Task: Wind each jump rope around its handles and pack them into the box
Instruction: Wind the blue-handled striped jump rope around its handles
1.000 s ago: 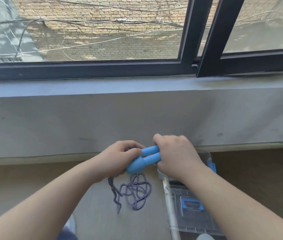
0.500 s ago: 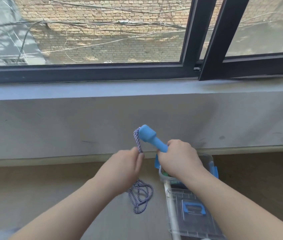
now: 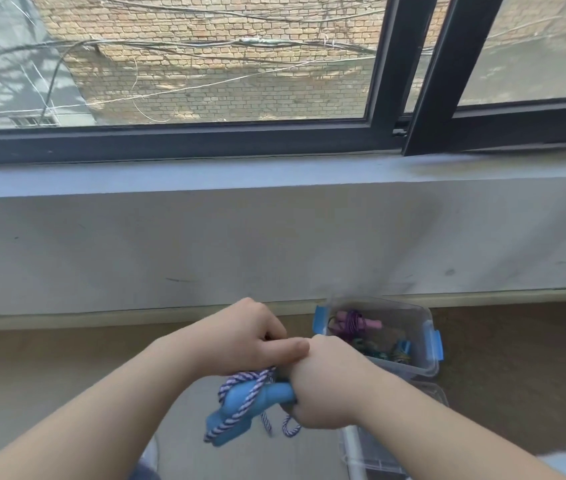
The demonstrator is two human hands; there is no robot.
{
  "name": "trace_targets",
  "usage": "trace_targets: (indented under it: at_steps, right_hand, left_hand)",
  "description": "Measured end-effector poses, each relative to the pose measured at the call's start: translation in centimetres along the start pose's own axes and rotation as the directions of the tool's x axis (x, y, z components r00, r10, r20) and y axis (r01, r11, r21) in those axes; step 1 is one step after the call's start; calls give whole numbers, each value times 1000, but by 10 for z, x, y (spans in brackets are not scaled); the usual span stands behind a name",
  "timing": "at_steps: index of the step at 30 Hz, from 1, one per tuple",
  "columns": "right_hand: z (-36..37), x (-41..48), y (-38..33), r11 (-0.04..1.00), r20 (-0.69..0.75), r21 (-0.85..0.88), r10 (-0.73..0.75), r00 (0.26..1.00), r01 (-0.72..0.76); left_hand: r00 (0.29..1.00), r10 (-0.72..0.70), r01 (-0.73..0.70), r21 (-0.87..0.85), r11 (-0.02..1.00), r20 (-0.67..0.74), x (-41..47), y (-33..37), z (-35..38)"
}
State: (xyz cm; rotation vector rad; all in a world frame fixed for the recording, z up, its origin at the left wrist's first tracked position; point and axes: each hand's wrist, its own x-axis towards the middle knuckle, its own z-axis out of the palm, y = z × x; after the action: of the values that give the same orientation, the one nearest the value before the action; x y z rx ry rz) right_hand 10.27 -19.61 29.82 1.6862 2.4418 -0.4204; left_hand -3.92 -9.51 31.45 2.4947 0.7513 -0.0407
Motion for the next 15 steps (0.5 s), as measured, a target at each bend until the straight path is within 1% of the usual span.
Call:
trace_targets:
  at_steps: [1, 2, 4, 5, 7, 8, 9, 10, 11, 12, 13, 14, 15]
  right_hand:
    - [0, 2, 1, 999, -55, 47, 3, 998, -1]
    - [-1, 3, 2, 993, -115, 115, 26, 993, -13]
    - [-3, 3, 6, 962, -219, 267, 112, 969, -51]
    - [-4, 3, 8, 948, -263, 311, 158, 952, -71]
    - [-6, 1, 10, 931, -309, 346, 229, 923, -116]
    - [-8, 0, 9, 920, -321, 370, 258, 911, -130]
    - [-8, -1, 9, 903, -332, 404, 292, 897, -145]
    - [-10, -1, 9, 874, -342, 458, 342, 875, -163]
    - [-12, 0, 10, 833, -342, 519, 409, 846, -193]
    - [-14, 1, 13, 788, -331, 570, 480, 813, -233]
    - [-18, 1, 17, 752, -313, 595, 541, 781, -283]
    - [-20, 1, 21, 736, -294, 584, 586, 755, -344]
    - [-22, 1, 25, 733, -278, 543, 617, 736, -410]
  left_hand:
    - [998, -61, 65, -156, 986, 34, 3, 0, 1]
    - [992, -115, 123, -299, 946, 44, 5, 2, 2]
    - [975, -223, 174, -546, 819, -23, 9, -1, 5]
    - [967, -252, 173, -608, 775, -45, 12, -1, 4]
    - [958, -284, 186, -690, 699, -30, 12, 2, -1]
    - [943, -327, 186, -715, 674, -63, 15, 5, -1]
    - [877, -449, 202, -717, 667, -171, 20, 6, 1]
    - [768, -551, 254, -633, 731, -328, 19, -4, 5]
    - [648, -611, 422, -454, 785, -454, 19, -5, 5]
    - [702, -587, 473, -352, 808, -404, 15, -3, 6]
    - [794, -503, 349, -421, 837, -343, 16, -1, 14]
    - [886, -436, 307, -505, 807, -158, 14, 3, 18]
    - [918, -384, 286, -502, 816, -100, 9, 9, 16]
